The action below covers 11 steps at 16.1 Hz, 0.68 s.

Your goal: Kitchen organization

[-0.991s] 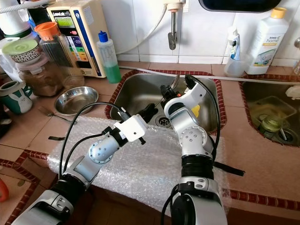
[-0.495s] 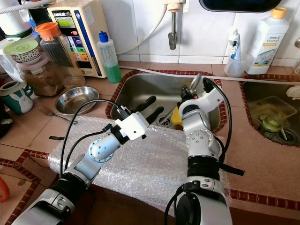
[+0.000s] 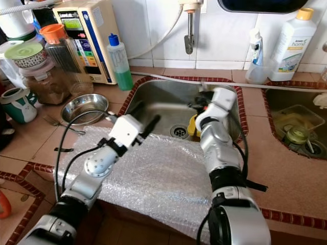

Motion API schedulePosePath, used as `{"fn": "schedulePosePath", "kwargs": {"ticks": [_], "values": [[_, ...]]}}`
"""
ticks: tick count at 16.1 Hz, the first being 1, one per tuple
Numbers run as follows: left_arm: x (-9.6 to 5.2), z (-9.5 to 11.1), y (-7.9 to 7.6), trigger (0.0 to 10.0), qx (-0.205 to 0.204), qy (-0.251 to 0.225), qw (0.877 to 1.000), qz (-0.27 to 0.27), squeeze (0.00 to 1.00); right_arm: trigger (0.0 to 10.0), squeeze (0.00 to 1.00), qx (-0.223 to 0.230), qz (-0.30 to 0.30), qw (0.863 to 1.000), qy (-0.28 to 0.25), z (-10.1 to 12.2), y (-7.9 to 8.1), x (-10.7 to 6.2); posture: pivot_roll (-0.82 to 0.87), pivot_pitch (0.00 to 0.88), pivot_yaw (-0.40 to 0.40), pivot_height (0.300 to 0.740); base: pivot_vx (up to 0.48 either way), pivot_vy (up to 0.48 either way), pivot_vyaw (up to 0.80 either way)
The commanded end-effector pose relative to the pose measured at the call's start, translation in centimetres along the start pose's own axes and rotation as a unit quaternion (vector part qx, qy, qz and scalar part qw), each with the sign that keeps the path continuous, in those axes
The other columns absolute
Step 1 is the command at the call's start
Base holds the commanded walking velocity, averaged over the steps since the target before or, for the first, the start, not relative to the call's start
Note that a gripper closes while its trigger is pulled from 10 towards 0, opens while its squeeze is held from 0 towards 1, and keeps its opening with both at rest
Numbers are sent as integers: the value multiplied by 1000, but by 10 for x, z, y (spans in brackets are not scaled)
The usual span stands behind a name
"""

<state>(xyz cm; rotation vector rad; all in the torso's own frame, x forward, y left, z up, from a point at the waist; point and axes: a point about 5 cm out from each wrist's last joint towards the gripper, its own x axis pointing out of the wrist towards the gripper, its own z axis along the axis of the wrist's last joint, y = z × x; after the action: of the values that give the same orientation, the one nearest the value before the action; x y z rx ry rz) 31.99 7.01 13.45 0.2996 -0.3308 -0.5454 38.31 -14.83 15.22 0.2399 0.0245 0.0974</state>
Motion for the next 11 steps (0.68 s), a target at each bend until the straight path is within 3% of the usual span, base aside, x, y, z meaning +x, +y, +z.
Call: {"fn": "schedulePosePath", "kwargs": {"ticks": [1, 3, 7, 11], "values": [[-2, 0, 7, 10000, -11, 6, 1000, 13, 1000, 0, 0, -33, 23, 999, -5, 2, 9, 3, 58, 0, 111, 740, 0, 0, 0], [-13, -5, 17, 10000, -40, 29, 998, 43, 1000, 0, 0, -148, 48, 988, 1, -9, 12, 3, 68, 0, 115, 740, 0, 0, 0], [-29, -14, 19, 10000, -50, 60, 996, 54, 1000, 0, 0, -194, 51, 979, 25, -20, 8, 2, 75, 0, 120, 740, 0, 0, 0], [-38, -17, 16, 10000, -62, 83, 993, 53, 1000, 0, 0, -189, 42, 981, 15, -19, 3, 3, 73, 1, 126, 740, 0, 0, 0]]}}
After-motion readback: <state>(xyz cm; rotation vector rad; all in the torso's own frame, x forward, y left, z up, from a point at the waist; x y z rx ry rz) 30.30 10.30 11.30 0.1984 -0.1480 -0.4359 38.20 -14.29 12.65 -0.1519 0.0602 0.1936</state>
